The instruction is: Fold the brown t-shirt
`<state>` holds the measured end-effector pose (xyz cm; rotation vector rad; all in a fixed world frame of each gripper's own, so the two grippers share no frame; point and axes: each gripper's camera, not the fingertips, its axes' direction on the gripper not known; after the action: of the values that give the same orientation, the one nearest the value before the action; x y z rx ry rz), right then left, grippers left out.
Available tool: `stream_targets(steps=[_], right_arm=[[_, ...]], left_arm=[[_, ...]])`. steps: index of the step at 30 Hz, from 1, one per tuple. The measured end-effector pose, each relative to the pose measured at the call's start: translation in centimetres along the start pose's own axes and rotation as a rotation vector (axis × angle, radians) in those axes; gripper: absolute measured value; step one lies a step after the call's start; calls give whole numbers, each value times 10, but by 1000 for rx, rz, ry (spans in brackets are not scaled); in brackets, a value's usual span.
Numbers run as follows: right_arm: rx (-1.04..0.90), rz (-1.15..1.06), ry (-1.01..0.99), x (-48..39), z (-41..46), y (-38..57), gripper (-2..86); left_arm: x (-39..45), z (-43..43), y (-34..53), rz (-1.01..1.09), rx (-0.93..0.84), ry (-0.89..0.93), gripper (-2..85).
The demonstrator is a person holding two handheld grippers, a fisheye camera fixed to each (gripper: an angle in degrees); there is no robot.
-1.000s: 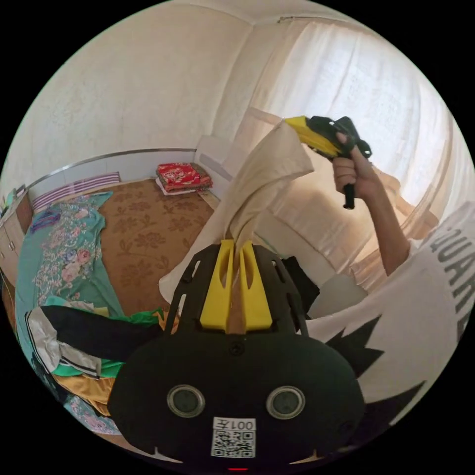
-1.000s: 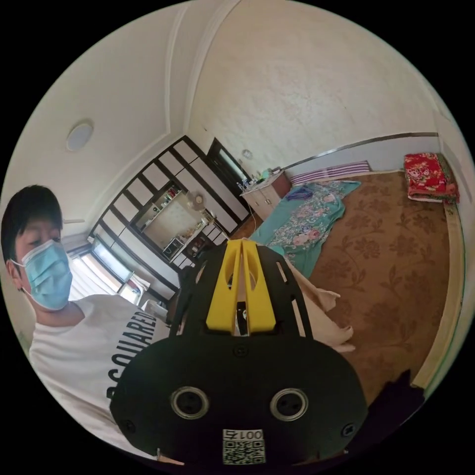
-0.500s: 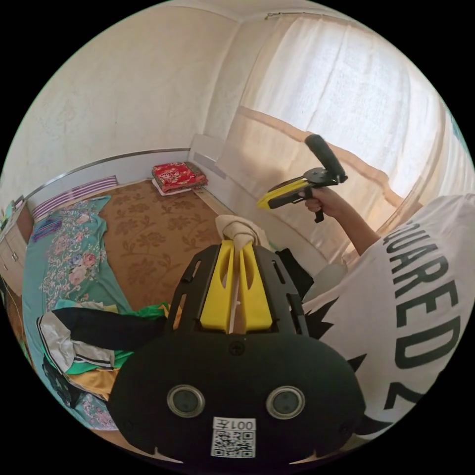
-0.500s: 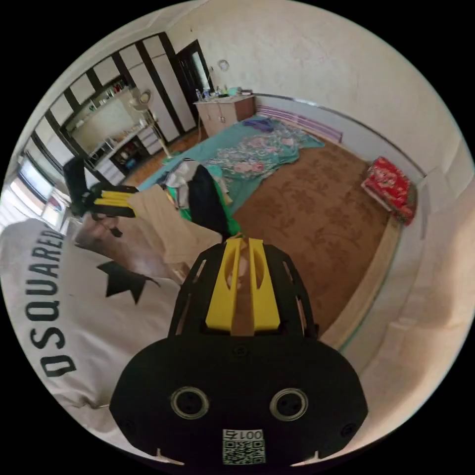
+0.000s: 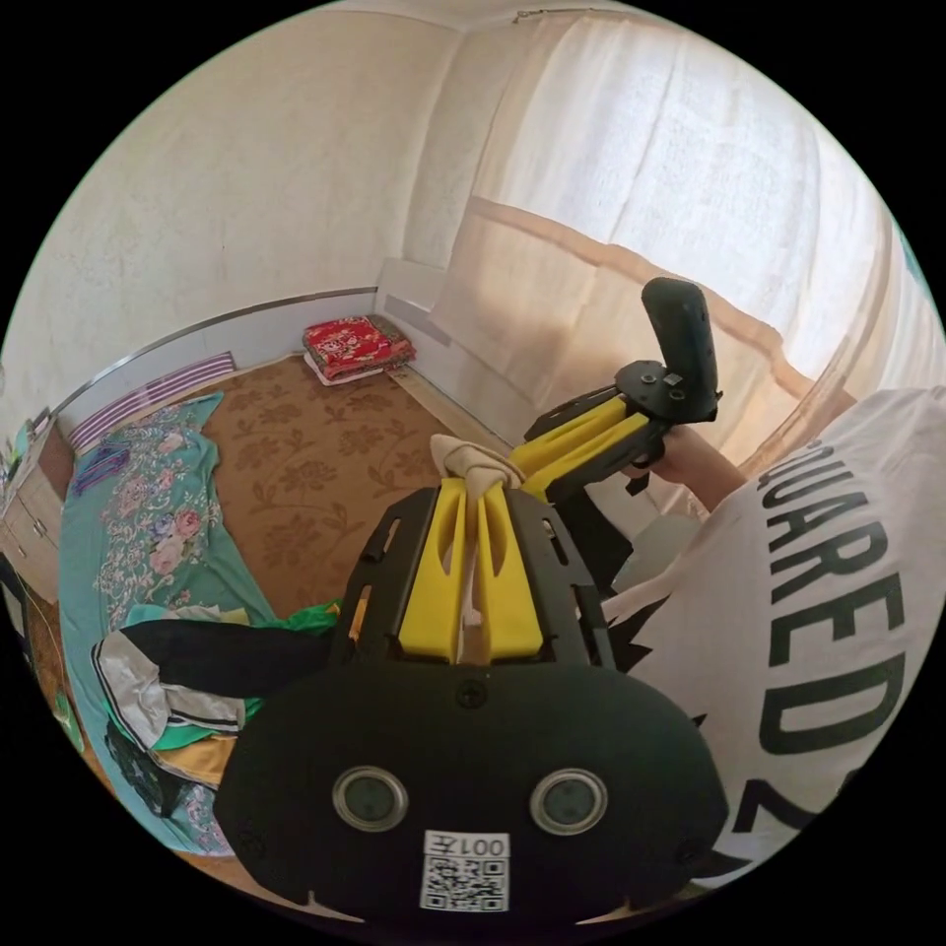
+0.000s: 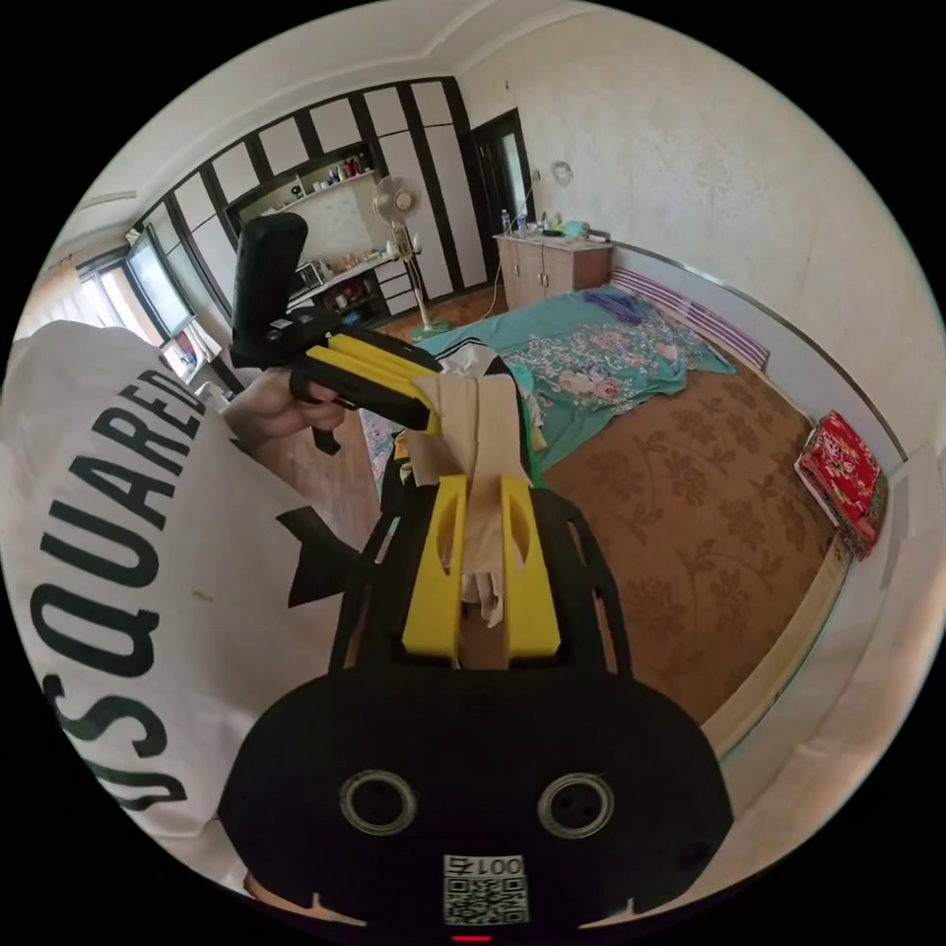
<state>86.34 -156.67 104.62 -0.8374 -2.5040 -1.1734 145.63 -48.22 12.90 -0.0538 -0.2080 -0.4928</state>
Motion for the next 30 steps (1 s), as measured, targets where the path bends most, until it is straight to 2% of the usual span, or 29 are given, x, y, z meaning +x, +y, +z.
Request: stream_targets(steps=[9,14,21,30], right_arm=[[-73,-67,44,-6,-6,-8,23],[-94,-48,-4,2,-10,-10,20],[-98,-2,-106,24,-17,-8,17],[-23,93,-389,63,-29,2,8]], left_arm=[[14,6,5,14,-30,-3,-9],[21,7,5,26,-30,7,-10],[32,11,2,64,-65,-12,-10],[38,16,-3,91,-100,-11,-10]])
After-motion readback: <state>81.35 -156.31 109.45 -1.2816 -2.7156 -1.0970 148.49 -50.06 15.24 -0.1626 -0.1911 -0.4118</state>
